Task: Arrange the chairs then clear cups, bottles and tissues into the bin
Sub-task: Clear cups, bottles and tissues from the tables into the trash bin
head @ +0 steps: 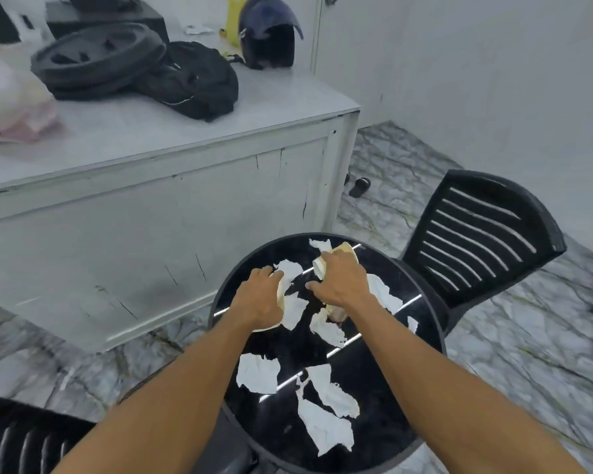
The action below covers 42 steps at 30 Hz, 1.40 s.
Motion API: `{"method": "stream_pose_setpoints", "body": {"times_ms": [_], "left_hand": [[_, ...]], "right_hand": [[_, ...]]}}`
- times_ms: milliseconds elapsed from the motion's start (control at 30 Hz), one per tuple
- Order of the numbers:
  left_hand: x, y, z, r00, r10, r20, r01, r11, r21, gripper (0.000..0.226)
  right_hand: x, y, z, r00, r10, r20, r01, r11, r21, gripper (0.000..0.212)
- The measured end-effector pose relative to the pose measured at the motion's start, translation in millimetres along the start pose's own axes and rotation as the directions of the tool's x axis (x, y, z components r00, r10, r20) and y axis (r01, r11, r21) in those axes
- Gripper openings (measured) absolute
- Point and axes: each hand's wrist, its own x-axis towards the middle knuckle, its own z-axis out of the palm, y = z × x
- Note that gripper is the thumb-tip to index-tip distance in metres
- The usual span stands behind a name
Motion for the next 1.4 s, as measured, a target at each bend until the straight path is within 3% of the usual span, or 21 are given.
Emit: {"method": "stream_pose_setpoints", "body": {"times_ms": [233,400,567,667,800,967,1067,1200,1400], "left_hand": [[56,5,21,0.972,-0.212,0.105,0.205,0.976,0.073,0.076],[66,0,36,0.937,-0.307,0.165,0.300,0.952,0.067,0.053],[71,-2,39,0.922,-0.351,0.164,0.354,0.935,0.013,0.056],[69,-3,37,0.918,-0.368,0.152,0.373,0.928,-0.007,0.060],[67,-3,35,0.919,-0.376,0.122,0.383,0.923,-0.039,0.062],[58,-1,33,0.918,-0.388,0.079,0.394,0.914,-0.091,0.062],[46,1,27,0.916,-0.401,0.024,0.402,0.909,-0.109,0.063],[20,-1,2,0.905,-0.420,-0.069,0.409,0.903,-0.131,0.059],[-53,-24,-46,0.843,-0.489,-0.225,0.448,0.869,-0.208,0.059]], "right_hand": [[104,39,30,0.978,-0.030,0.204,0.054,0.992,-0.110,0.076],[146,59,50,0.919,-0.107,0.379,0.188,0.965,-0.185,0.073],[169,66,43,0.912,-0.066,0.406,0.066,0.998,0.016,0.042],[183,72,43,0.855,-0.118,0.506,0.126,0.992,0.019,0.059],[188,78,55,0.772,-0.161,0.615,0.295,0.948,-0.122,0.075],[176,72,59,0.772,-0.254,0.582,0.434,0.880,-0.192,0.070],[168,58,38,0.793,-0.333,0.511,0.465,0.872,-0.153,0.058],[152,13,5,0.808,-0.439,0.393,0.507,0.858,-0.083,0.062],[82,-85,-22,0.740,-0.610,0.285,0.646,0.762,-0.047,0.063]]}}
